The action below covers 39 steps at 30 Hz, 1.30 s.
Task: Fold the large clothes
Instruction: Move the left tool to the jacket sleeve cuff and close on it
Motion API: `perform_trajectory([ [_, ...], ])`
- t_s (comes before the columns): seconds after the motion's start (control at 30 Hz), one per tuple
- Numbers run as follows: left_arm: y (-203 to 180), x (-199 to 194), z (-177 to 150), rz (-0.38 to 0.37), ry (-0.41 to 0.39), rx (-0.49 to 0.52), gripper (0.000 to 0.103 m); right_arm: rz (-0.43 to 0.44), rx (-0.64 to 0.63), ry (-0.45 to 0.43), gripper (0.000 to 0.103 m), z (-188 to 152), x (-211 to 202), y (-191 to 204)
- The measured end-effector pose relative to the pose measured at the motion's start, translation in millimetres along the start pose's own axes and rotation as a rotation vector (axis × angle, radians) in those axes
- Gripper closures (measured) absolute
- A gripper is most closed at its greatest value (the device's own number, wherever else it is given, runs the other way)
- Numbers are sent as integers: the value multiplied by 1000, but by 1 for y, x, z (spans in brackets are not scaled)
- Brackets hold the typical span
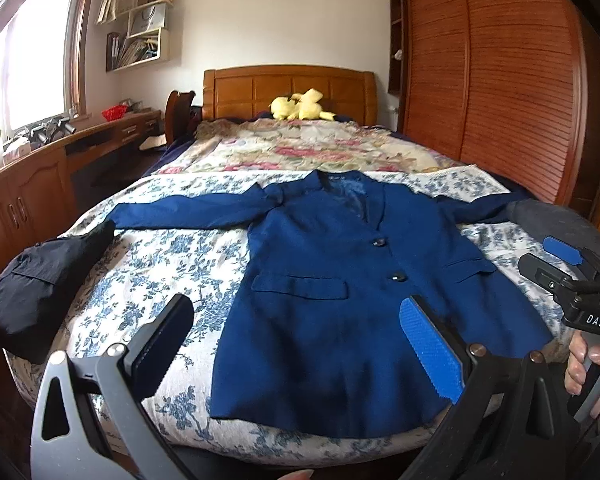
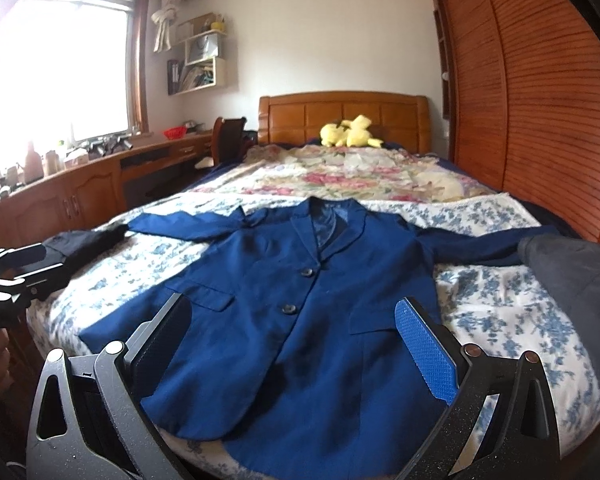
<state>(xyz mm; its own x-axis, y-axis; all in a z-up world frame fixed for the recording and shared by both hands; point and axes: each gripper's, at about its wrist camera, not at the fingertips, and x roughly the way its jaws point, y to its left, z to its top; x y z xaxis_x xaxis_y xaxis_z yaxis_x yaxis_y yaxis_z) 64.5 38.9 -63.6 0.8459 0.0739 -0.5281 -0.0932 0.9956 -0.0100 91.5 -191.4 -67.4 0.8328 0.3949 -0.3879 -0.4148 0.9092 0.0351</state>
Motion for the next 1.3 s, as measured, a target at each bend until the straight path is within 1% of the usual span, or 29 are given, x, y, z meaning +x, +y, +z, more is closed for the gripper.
perform_trajectory([
  [0.13,10,20,0,12,14,-22,0,17,-8,25,0,-1,30,-4],
  [0.17,11,20,1,24,6,-10,0,18,-14,31,0,0,37,-4],
  [0.3,25,38,0,28,7,-57,0,36,-41,43,0,7,65,-1],
  [0.37,36,48,0,58,11,-53,0,50,-57,44,0,13,78,2],
  [0.4,39,53,-1,53,12,-70,0,57,-61,43,0,15,84,4],
  [0.5,55,67,-2,87,19,-74,0,88,-66,38,0,22,107,11],
  [0.67,79,88,-2,98,49,-95,0,137,-80,46,0,35,153,25],
  [0.73,90,101,-1,106,82,-97,0,161,-79,55,0,38,174,30],
  [0.83,104,116,2,93,108,-94,0,184,-104,85,0,36,206,36],
  [0.9,112,124,5,86,116,-90,0,189,-126,117,0,26,227,39],
  [0.97,121,136,8,68,129,-94,0,215,-111,166,0,17,241,37],
  [1.03,131,152,15,49,145,-100,0,222,-98,197,0,11,249,36],
  [1.13,145,173,25,42,166,-107,0,230,-86,201,0,10,250,32],
  [1.3,168,208,48,48,159,-133,0,233,-82,211,0,7,255,32],
])
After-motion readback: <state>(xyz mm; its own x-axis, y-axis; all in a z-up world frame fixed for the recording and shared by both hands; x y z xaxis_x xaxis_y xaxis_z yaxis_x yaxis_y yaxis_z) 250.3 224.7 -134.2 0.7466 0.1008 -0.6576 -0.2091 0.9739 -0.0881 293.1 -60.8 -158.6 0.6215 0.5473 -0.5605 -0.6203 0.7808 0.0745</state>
